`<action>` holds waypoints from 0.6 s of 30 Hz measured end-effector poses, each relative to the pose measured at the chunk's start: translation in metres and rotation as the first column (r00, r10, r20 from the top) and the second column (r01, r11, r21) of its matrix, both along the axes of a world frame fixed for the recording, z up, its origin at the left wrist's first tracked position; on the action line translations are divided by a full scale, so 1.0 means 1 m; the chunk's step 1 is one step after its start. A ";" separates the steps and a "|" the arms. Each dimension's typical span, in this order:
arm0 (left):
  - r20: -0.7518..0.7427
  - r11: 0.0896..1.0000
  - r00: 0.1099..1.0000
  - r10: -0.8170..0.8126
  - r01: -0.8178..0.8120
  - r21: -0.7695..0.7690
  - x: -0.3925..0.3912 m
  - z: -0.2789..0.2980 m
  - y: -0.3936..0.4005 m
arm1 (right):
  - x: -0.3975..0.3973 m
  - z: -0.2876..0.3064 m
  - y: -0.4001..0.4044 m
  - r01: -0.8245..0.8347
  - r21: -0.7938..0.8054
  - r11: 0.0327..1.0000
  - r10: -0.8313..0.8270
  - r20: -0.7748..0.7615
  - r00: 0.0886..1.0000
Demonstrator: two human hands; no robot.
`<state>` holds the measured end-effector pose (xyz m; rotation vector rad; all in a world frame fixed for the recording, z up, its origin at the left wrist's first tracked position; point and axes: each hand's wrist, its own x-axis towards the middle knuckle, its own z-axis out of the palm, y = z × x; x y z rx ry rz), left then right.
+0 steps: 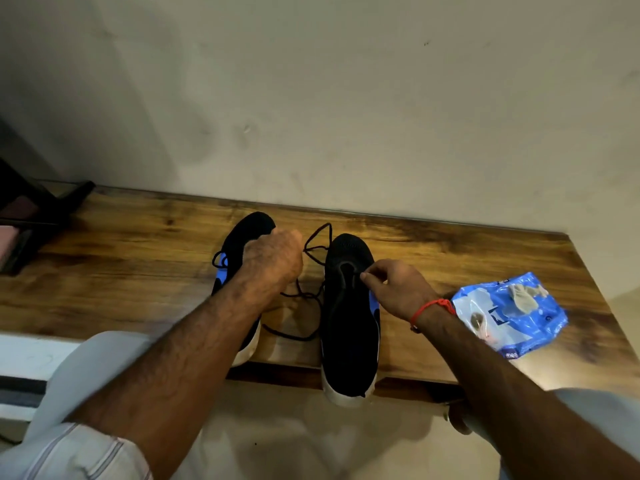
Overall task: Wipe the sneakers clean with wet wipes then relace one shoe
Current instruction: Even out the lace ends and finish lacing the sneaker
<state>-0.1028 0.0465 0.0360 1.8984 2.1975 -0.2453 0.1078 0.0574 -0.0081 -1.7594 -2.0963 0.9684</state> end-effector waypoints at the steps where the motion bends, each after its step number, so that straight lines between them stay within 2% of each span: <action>1: -0.038 1.000 0.999 0.000 0.000 -0.015 0.001 0.002 0.000 | -0.004 -0.004 0.001 0.018 -0.001 1.000 -0.018 0.006 1.000; 3: -0.071 0.999 0.997 0.024 -0.022 0.026 -0.001 0.005 0.001 | -0.011 -0.009 0.003 0.055 0.002 0.999 -0.055 0.022 0.998; 5: -0.016 0.984 0.998 0.060 -0.056 0.171 -0.004 0.006 0.004 | -0.016 -0.012 0.002 0.073 -0.001 0.997 -0.073 0.060 0.996; 7: 0.164 0.929 0.985 0.056 -0.111 0.353 -0.004 0.003 0.006 | -0.019 -0.013 0.001 0.076 -0.015 0.997 -0.075 0.090 0.993; 8: 0.283 0.908 0.958 0.033 -0.148 0.393 0.000 0.001 0.007 | -0.019 -0.014 0.000 0.077 -0.019 0.997 -0.074 0.099 0.992; 10: 0.478 0.917 0.878 -0.023 -0.172 0.361 0.013 -0.005 0.006 | -0.020 -0.011 0.001 0.071 -0.027 0.997 -0.068 0.106 0.992; 12: 0.560 0.949 0.826 -0.059 -0.129 0.289 0.028 -0.016 0.003 | -0.019 -0.008 0.002 0.062 -0.046 0.997 -0.057 0.107 0.993; 15: 0.522 0.968 0.849 -0.087 -0.052 0.246 0.045 -0.036 -0.004 | -0.019 -0.004 0.002 0.046 -0.062 0.997 -0.039 0.120 0.992; 18: 0.495 0.965 0.866 -0.071 -0.067 0.255 0.051 -0.046 -0.005 | -0.019 -0.002 0.001 0.056 -0.054 0.997 -0.049 0.126 0.991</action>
